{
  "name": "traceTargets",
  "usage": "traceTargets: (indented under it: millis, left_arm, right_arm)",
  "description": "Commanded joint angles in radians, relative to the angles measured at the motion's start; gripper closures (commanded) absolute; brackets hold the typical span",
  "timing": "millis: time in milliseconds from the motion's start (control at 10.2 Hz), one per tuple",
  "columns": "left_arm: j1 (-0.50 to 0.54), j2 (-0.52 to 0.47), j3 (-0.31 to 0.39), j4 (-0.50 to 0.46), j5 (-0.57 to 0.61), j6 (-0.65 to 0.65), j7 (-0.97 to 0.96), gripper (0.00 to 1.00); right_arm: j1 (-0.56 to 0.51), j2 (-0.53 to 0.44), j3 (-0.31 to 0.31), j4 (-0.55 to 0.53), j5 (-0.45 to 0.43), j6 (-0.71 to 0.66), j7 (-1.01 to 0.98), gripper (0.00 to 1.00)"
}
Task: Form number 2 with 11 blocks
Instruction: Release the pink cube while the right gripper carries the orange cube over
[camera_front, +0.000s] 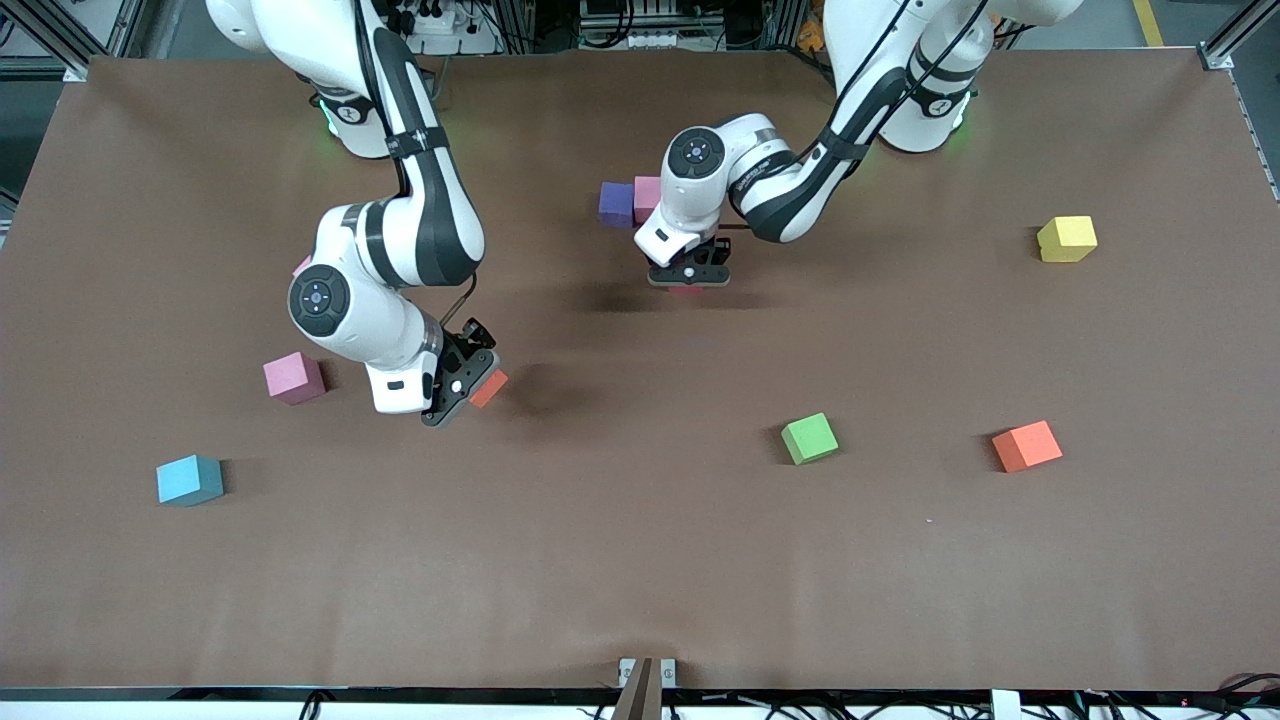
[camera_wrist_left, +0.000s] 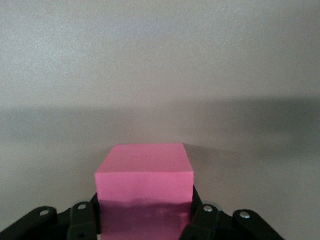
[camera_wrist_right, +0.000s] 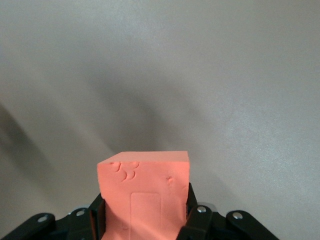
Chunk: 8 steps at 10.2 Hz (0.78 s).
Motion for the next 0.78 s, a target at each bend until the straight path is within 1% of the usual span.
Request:
traceTargets:
  millis: [0,98,390,586,683]
  left_arm:
    - [0.003,0.003,-0.005,-0.007,0.027,0.017,-0.004,0.09]
    - [0.005,0.003,-0.004,-0.001,0.028,0.017,0.004,0.00]
    - [0.017,-0.022,-0.005,0.005,0.027,0.017,0.001,0.00]
    - [0.028,-0.084,-0.005,0.002,0.016,0.016,-0.011,0.00]
    - [0.049,-0.124,-0.005,-0.006,0.011,0.014,-0.013,0.00]
  right_arm:
    - [0.014,-0.036,-0.008,-0.028,0.004,0.000,-0.018,0.79]
    - [0.014,-0.037,-0.008,-0.028,0.004,0.000,-0.018,0.79]
    - [0.014,-0.037,-0.008,-0.025,0.004,0.001,-0.015,0.79]
    - [0.018,-0.037,-0.008,-0.025,0.004,0.001,-0.015,0.79]
    - [0.019,-0.036,-0.006,-0.025,0.004,0.003,-0.015,0.79]
